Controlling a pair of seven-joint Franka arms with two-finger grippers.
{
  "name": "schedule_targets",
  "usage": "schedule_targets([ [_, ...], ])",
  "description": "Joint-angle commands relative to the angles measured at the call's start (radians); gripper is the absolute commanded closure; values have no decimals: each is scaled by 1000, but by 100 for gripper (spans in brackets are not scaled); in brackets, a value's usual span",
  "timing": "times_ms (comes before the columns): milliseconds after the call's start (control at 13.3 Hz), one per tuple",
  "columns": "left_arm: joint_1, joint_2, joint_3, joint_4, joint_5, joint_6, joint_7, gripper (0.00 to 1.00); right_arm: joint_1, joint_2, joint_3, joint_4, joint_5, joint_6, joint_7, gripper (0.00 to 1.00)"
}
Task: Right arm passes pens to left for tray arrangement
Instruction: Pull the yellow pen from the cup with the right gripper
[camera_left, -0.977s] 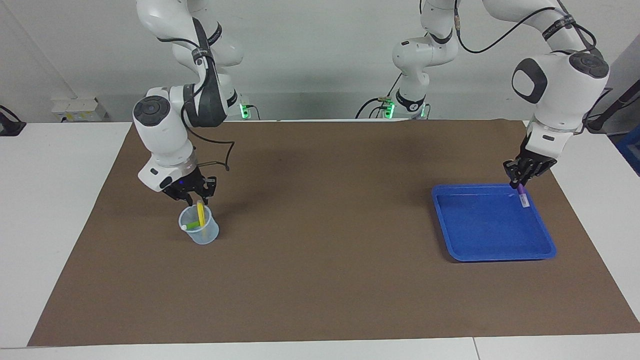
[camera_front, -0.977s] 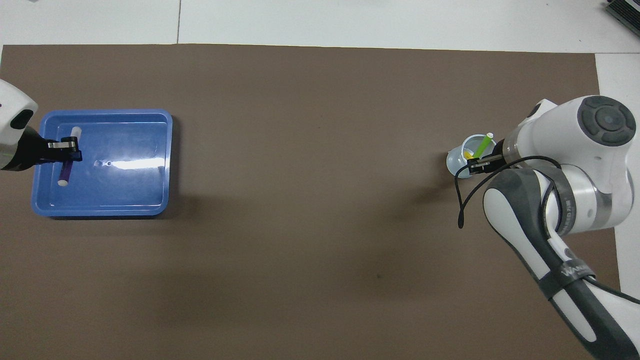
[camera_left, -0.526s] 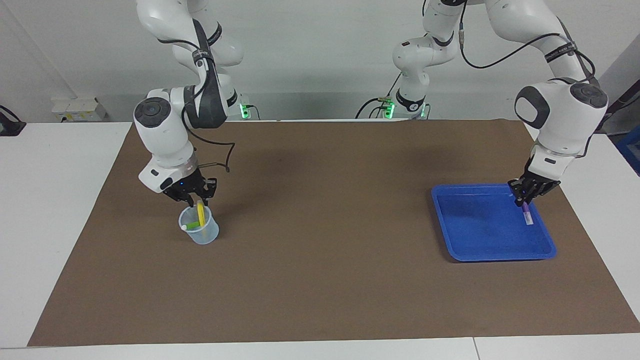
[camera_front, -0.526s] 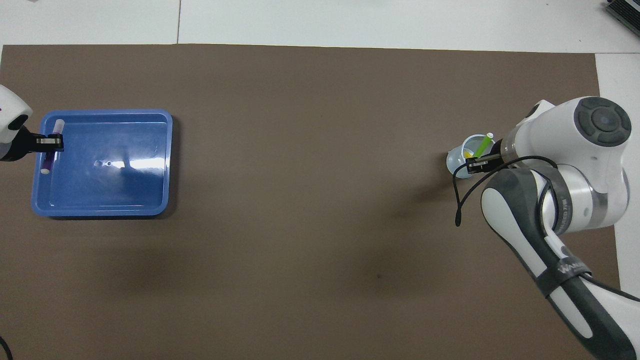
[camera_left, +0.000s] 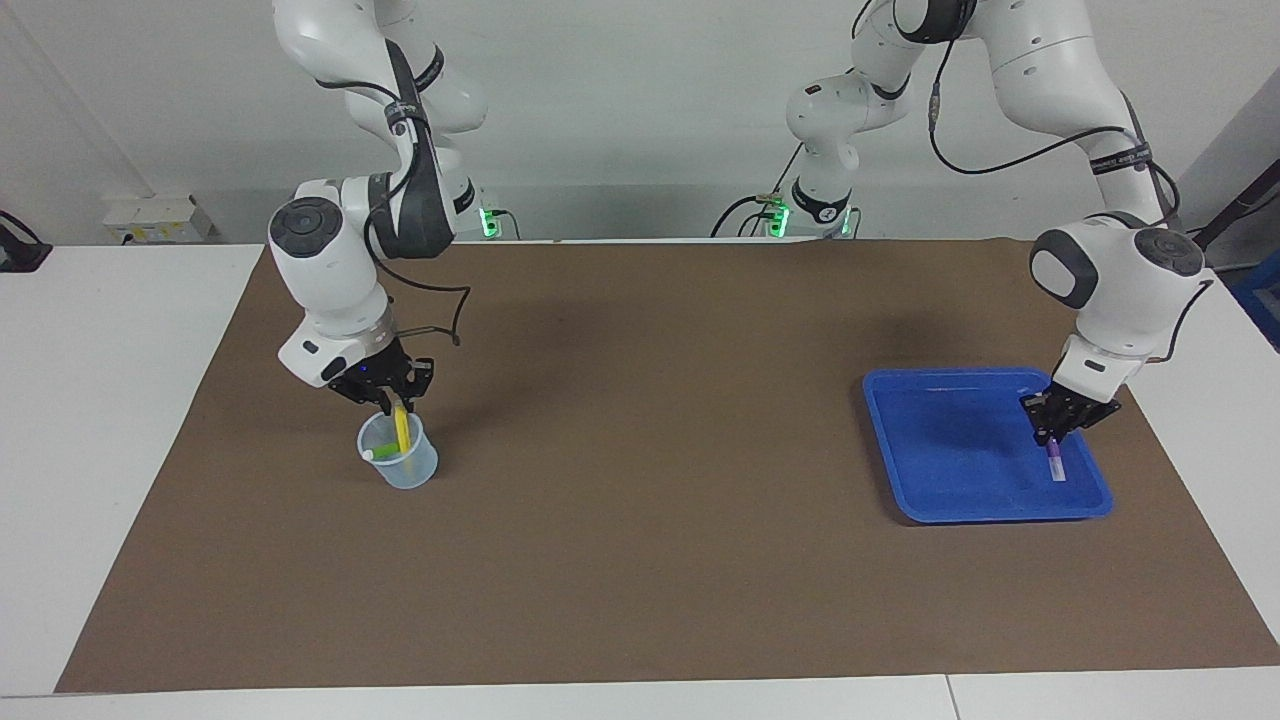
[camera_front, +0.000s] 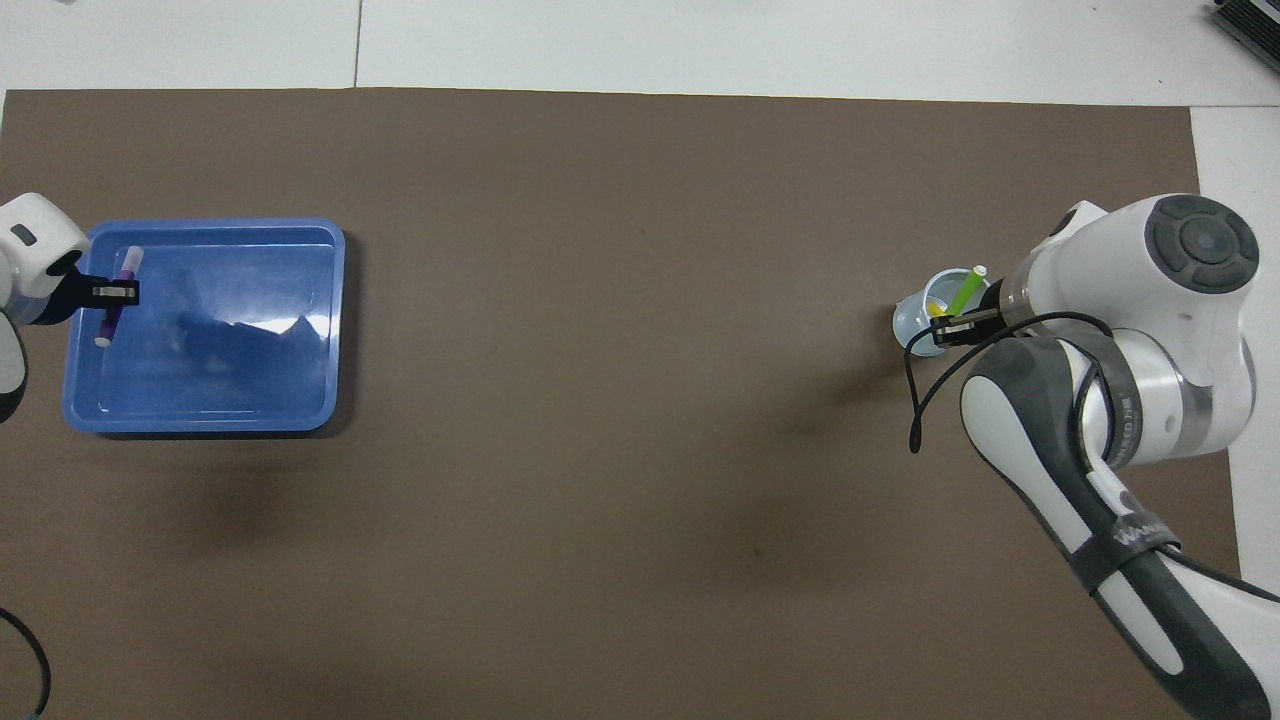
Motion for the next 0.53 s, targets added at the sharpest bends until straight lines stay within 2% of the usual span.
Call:
schedule_targets([
  [0,9,16,-5,-4,-10,30,48,100,-12,-1,7,-17,13,34,6,72],
  [150,48,16,-6,-12,-10,19,95,100,-12,2,7,-17,15,41,6,73],
  [451,55,16,-5,-21,-10,34,102,100,-12,2,7,-17,13,40,3,88],
])
